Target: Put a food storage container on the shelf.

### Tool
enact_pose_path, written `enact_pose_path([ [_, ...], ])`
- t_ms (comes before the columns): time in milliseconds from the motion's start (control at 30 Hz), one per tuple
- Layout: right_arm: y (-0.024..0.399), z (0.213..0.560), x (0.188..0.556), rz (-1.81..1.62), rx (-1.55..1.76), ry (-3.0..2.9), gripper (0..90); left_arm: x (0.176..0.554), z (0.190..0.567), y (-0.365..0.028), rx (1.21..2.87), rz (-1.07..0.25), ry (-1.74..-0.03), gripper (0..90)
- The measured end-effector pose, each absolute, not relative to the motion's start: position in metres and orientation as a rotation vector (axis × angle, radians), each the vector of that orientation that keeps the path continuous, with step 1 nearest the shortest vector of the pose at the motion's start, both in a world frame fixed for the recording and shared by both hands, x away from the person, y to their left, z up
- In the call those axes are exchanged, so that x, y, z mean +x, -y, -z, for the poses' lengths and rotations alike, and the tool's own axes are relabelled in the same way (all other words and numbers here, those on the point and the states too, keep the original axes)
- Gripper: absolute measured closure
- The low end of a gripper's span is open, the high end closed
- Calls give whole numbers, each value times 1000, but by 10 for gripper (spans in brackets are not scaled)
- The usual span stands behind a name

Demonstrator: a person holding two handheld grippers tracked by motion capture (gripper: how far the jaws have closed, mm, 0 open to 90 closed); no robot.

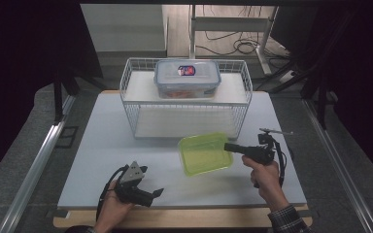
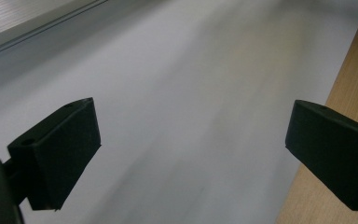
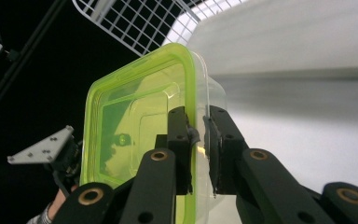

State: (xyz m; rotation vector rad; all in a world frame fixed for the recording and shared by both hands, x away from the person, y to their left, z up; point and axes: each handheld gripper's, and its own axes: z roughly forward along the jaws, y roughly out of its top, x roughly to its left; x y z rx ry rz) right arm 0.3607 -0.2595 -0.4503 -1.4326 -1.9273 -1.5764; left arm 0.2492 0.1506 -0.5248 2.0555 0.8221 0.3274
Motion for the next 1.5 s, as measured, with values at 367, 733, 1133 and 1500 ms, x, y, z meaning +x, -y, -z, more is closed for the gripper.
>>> enact_pose_path([
  [367, 257, 425, 365, 1632, -1422, 1920, 802, 249, 524, -151, 2057, -329, -820, 33],
  [733, 259, 386, 376, 1708, -1420, 1903, 802, 251, 526, -151, 2062, -302, -833, 24],
  [1133, 256, 353, 385, 1772, -1401, 1886, 801, 252, 528, -148, 2080, -277, -837, 20],
  [1500, 249, 324, 394, 1825, -1388, 1863, 802, 252, 529, -147, 2083, -274, -835, 18],
])
